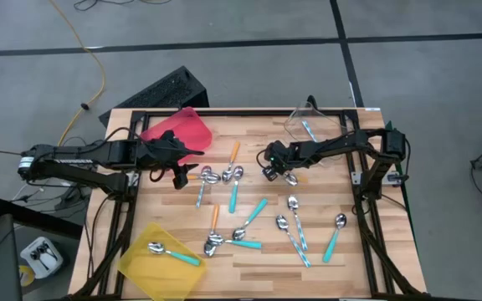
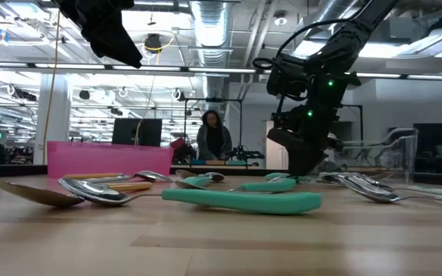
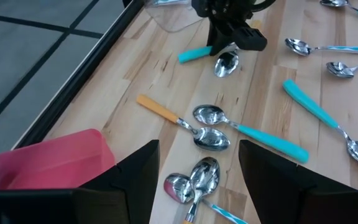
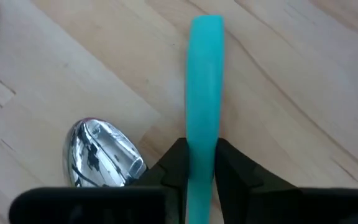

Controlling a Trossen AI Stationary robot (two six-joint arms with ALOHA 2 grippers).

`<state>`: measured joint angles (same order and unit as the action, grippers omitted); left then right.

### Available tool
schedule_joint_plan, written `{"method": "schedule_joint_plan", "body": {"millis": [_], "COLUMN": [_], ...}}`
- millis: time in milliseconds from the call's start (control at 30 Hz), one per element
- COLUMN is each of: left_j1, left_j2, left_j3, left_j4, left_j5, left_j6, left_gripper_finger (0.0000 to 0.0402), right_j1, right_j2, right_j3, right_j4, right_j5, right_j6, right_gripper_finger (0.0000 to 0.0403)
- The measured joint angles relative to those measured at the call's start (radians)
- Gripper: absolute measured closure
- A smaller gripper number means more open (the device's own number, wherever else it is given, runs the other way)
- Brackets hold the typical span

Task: Sort silverware by color (type)
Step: Put the light blue spoon into the yellow bin

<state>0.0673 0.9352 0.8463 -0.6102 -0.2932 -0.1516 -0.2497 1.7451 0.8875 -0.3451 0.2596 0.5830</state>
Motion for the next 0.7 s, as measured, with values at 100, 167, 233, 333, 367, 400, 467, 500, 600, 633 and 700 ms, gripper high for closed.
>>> {"method": "schedule_joint_plan", "body": {"millis": [100,167,233,333,367,400,467,500,600,633,700], "left_j1": [0.0,0.0,0.0,0.0,0.0,0.0,0.0,0.0,0.0,0.0,0.006], "left_j2": [0.0,0.0,0.0,0.0,0.0,0.0,0.0,0.0,0.0,0.0,0.0], "left_j3": [0.0,0.0,0.0,0.0,0.0,0.0,0.0,0.0,0.0,0.0,0.011], "left_j4": [0.001,0.003,0.003,0.003,0.003,0.003,0.002,0.004,0.003,0.007,0.013], "left_j5": [0.001,0.001,0.001,0.001,0.001,0.001,0.001,0.001,0.0,-0.001,-0.005], "left_j6": [-0.011,-0.015,-0.016,-0.026,-0.03,-0.032,-0.035,-0.035,-0.013,-0.013,-0.013], "left_gripper_finger": [0.0196,0.0196,0.0196,0.0196,0.0196,0.0196,0.0196,0.0196,0.0196,0.0196,0.0196], "right_j1": [0.0,0.0,0.0,0.0,0.0,0.0,0.0,0.0,0.0,0.0,0.004], "right_j2": [-0.012,-0.018,-0.035,-0.067,-0.076,-0.084,-0.097,-0.105,-0.128,-0.136,-0.149], "right_j3": [-0.003,-0.001,0.008,0.041,0.051,0.061,0.082,0.093,0.131,0.139,0.153], "right_j4": [0.012,0.016,0.005,0.027,0.025,0.019,0.018,0.011,-0.021,-0.032,-0.008], "right_j5": [0.0,0.003,0.022,0.032,0.032,0.033,0.033,0.032,0.013,-0.003,-0.046], "right_j6": [-0.002,-0.004,-0.008,-0.024,-0.035,-0.049,-0.065,-0.072,-0.092,-0.1,-0.099], "right_gripper_finger": [0.0324,0.0324,0.0324,0.0324,0.0324,0.0324,0.0324,0.0324,0.0324,0.0324,0.0324]}}
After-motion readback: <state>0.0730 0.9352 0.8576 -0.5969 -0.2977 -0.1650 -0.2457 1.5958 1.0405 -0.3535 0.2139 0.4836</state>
